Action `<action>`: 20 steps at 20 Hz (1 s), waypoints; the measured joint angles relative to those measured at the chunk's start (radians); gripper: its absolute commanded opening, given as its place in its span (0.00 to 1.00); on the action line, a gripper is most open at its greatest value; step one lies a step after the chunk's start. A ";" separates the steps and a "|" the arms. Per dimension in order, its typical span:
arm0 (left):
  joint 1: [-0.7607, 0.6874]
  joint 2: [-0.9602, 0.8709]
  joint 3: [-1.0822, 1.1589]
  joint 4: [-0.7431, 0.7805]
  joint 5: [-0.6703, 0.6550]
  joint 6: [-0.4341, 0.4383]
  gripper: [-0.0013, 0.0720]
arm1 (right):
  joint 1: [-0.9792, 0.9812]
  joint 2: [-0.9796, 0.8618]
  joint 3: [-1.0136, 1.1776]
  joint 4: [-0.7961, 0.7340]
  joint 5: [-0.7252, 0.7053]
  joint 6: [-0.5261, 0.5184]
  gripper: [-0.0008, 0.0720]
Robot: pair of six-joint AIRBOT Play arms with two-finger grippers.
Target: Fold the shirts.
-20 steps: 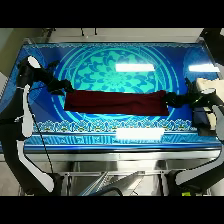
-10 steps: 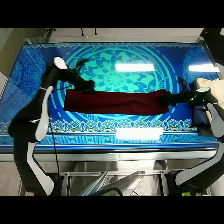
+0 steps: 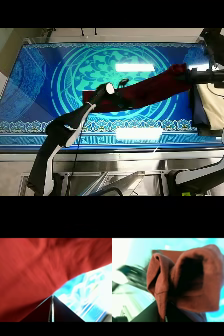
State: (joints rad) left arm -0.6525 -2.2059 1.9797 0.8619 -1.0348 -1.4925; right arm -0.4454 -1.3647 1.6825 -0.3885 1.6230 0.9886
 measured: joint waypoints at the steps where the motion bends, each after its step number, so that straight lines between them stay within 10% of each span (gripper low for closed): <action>1: -0.032 -0.023 0.019 -0.034 0.026 -0.004 0.03 | -0.003 0.008 0.026 0.010 0.018 0.011 0.03; 20: -0.005 0.053 -0.002 -0.096 0.350 -0.044 0.03 | -0.003 0.056 0.088 -0.082 0.090 0.087 0.03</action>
State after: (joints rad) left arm -0.6579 -2.1529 1.9778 0.7658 -0.6849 -1.5364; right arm -0.4480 -1.3090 1.7702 -0.4709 1.7126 1.0756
